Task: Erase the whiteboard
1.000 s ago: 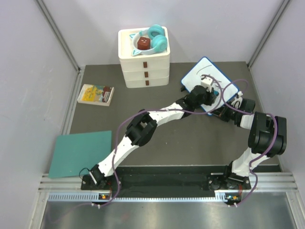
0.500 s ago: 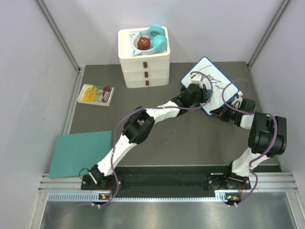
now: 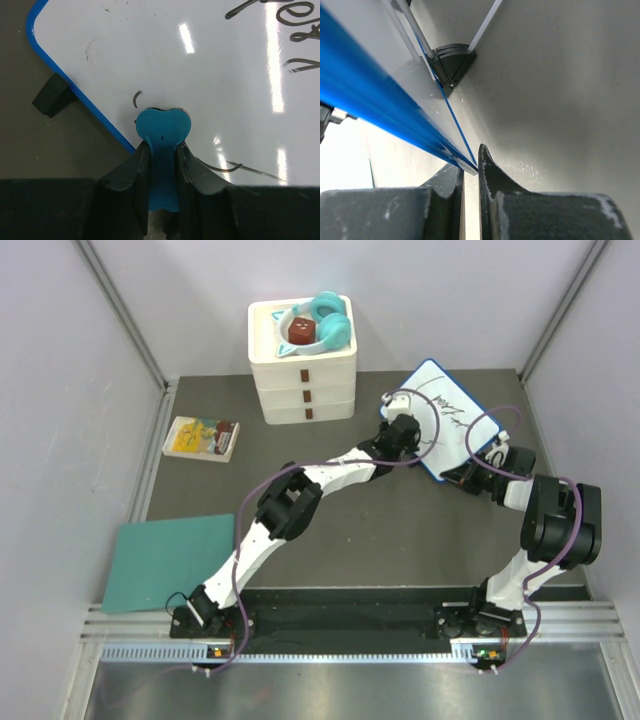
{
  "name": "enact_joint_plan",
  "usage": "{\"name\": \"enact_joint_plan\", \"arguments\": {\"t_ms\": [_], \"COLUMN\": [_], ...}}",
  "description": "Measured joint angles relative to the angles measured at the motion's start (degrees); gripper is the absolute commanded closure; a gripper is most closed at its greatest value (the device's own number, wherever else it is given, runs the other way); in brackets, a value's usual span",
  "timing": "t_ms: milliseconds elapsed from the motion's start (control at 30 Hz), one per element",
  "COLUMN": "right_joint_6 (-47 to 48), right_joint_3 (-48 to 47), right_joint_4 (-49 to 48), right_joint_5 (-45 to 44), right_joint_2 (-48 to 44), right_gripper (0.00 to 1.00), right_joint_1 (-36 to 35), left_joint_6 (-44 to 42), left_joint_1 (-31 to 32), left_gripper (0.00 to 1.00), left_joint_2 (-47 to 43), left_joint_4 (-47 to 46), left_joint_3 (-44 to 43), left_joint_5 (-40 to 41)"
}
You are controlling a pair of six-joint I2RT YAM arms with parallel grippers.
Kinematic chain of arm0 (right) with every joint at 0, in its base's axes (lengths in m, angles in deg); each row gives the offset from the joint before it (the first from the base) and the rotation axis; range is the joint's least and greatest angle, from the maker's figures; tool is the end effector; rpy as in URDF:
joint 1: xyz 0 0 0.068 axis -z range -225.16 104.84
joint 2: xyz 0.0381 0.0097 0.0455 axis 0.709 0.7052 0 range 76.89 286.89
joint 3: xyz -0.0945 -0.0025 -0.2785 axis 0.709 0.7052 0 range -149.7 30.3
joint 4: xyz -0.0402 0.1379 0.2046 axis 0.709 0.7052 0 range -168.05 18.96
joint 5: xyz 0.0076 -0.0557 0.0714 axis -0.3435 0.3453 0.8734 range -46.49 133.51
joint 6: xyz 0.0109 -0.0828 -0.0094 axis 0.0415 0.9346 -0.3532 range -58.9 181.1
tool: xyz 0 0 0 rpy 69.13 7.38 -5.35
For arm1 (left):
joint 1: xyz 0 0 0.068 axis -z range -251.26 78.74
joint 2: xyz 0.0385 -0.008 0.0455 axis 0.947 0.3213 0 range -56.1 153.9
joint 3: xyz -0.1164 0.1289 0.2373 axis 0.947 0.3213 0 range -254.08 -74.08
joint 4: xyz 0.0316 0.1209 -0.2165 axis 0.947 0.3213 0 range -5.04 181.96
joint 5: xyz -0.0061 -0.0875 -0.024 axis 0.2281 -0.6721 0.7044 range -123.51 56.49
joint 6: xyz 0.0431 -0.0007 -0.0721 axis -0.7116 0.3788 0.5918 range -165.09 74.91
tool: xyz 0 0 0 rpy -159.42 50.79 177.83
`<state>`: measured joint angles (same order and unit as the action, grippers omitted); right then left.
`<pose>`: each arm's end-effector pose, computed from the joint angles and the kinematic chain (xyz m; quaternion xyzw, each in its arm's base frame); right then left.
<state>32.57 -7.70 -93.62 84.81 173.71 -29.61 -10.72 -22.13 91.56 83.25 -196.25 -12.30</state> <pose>0.3212 -0.0390 0.1408 0.1926 0.8486 0.3636 0.3324 0.4310 -0.4575 0.1629 0.0060 0.8294 -0.2425 0.5032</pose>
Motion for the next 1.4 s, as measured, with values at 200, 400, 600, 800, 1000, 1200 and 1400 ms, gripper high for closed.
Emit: {"name": "enact_joint_plan", "arguments": {"t_ms": [200,400,600,800,1000,1200,1400], "right_joint_6": [0.0,0.0,0.0,-0.1,0.0,0.0,0.1], "right_joint_3": [0.0,0.0,0.0,0.0,0.0,0.0,0.0], "right_joint_4": [0.0,0.0,0.0,0.0,0.0,0.0,0.0], "right_joint_5": [0.0,0.0,0.0,0.0,0.0,0.0,0.0], "right_joint_2": [0.0,0.0,0.0,0.0,0.0,0.0,0.0], "right_gripper": [1.0,1.0,1.0,1.0,1.0,1.0,1.0], "right_joint_1": [0.0,0.0,0.0,0.0,0.0,0.0,0.0], "left_joint_6": [-2.1,-7.4,-7.2,-6.9,-7.5,-4.0,-3.7], "left_joint_1": [-0.3,1.1,3.5,4.0,4.7,4.8,4.7], "left_gripper": [1.0,1.0,1.0,1.0,1.0,1.0,1.0], "left_joint_2": [0.3,0.7,1.0,1.5,1.8,1.0,-1.3], "left_joint_4": [1.3,-2.4,-8.5,-11.8,-13.3,-21.7,-27.9], "left_joint_3": [-1.0,-1.2,-1.2,-1.0,-0.5,5.5,13.8], "left_joint_5": [-0.8,-0.6,-5.3,-6.7,-2.9,-0.3,4.2]}}
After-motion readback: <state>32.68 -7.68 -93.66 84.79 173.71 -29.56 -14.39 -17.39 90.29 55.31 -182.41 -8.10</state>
